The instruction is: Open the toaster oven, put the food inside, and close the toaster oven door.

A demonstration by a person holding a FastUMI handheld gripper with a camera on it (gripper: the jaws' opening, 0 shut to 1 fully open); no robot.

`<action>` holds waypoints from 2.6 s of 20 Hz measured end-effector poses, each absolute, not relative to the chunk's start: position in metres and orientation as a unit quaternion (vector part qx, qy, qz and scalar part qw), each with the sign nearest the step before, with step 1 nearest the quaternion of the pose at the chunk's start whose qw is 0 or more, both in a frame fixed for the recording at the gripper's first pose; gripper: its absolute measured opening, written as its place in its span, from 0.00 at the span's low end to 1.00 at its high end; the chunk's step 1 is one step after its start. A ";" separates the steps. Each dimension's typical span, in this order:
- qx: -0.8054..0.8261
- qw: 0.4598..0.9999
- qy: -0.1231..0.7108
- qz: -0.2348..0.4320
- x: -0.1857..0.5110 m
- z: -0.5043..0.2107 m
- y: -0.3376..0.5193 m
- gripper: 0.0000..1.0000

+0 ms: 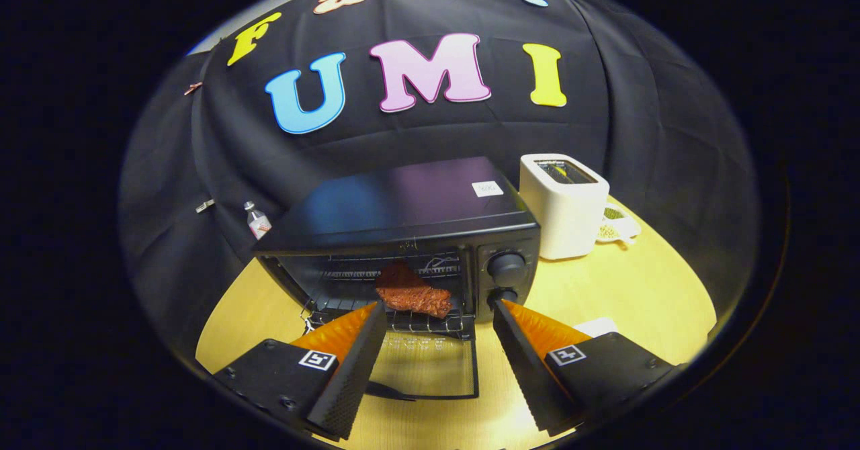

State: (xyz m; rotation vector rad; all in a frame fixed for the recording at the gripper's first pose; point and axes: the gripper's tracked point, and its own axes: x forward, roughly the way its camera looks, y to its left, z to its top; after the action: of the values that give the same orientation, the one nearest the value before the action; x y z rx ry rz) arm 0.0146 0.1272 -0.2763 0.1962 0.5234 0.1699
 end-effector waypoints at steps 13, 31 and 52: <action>0.103 0.960 0.231 0.122 -0.059 -0.216 0.152 0.98; 0.052 0.885 0.448 0.117 -0.136 -0.400 0.214 0.99; 0.027 0.913 0.398 0.085 -0.067 -0.378 0.206 0.98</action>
State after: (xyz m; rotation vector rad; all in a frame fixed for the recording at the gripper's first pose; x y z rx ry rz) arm -0.0668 0.2061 -0.3777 0.0549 0.8204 0.1760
